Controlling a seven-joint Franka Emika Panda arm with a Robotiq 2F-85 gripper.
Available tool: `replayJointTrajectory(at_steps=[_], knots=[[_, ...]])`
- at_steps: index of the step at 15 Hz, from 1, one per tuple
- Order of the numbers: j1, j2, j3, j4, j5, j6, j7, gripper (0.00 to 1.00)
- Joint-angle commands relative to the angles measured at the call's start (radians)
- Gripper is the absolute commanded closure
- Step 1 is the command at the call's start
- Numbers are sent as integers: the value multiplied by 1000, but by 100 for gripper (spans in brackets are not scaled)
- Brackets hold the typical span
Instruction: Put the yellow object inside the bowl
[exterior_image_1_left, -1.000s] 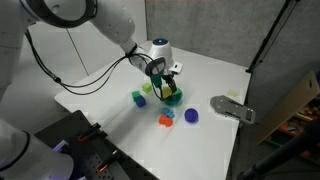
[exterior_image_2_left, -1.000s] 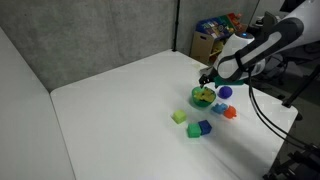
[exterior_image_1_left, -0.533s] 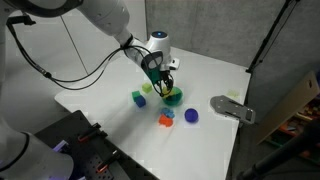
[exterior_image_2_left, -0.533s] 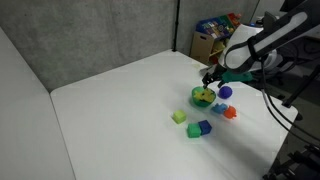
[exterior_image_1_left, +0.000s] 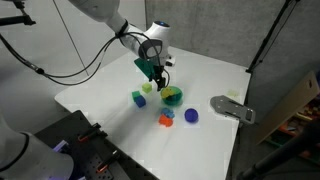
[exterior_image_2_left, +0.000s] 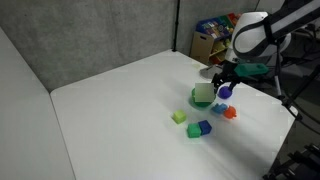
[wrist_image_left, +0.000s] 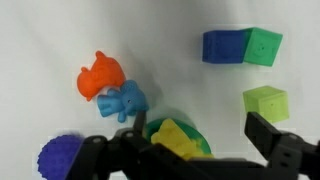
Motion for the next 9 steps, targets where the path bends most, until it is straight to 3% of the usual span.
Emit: replayJointTrajectory(at_steps=[1,9], knots=[[17,-125,-9,-51,-59,-134,22,0],[35,-377,2,-108,-223,-354,105,0]])
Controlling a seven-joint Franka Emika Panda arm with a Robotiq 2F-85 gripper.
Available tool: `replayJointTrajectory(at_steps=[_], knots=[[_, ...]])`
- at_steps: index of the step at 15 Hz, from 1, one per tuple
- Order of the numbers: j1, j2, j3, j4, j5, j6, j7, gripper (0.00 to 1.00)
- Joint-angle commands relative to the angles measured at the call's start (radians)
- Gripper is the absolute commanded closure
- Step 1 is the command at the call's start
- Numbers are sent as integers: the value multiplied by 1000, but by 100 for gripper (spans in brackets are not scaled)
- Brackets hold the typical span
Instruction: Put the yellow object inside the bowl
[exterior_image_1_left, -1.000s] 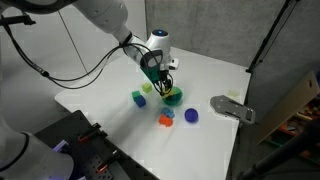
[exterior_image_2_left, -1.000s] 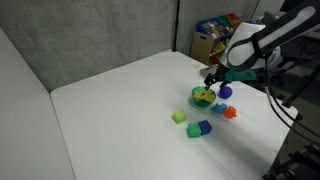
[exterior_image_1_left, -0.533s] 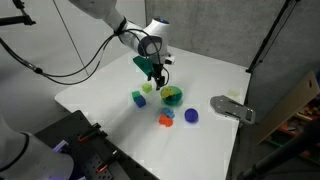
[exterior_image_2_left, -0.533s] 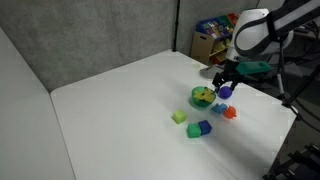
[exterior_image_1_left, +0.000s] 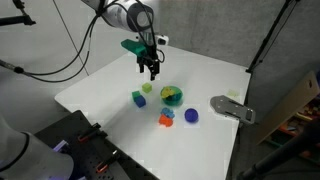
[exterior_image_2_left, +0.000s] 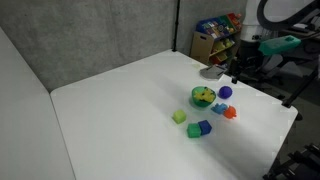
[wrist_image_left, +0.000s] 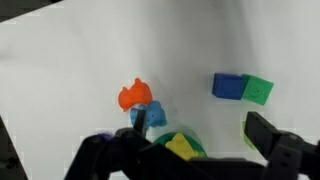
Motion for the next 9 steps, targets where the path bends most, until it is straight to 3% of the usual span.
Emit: replayJointTrajectory(at_steps=[1,9], knots=[[2,-145,6,-60,-59,-59,61,0],[-22,-354,10,-137,-4,-46,18,0]])
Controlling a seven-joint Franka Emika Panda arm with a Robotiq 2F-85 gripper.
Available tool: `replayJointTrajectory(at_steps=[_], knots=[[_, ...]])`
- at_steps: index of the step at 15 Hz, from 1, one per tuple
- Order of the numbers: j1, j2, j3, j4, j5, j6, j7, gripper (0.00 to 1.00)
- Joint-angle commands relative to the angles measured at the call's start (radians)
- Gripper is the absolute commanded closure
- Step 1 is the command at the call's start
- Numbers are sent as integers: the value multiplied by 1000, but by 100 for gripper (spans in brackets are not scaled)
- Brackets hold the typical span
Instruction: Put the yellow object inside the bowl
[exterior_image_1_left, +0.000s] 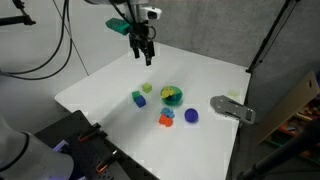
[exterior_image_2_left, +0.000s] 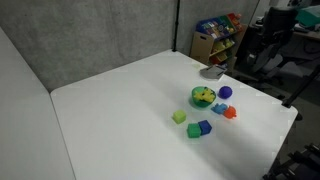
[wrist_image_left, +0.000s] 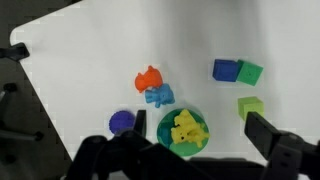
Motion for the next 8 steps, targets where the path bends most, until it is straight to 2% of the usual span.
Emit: replayJointTrajectory(at_steps=[1,5,6,8], knots=[[-23,-90,1,-52,54,14,-40,0],[-35,-126,2,-70,73,12,-48,0],[-36,-89,14,-39,55,-2,-23,0],[-39,-100,14,-47,58,-1,-24,0]])
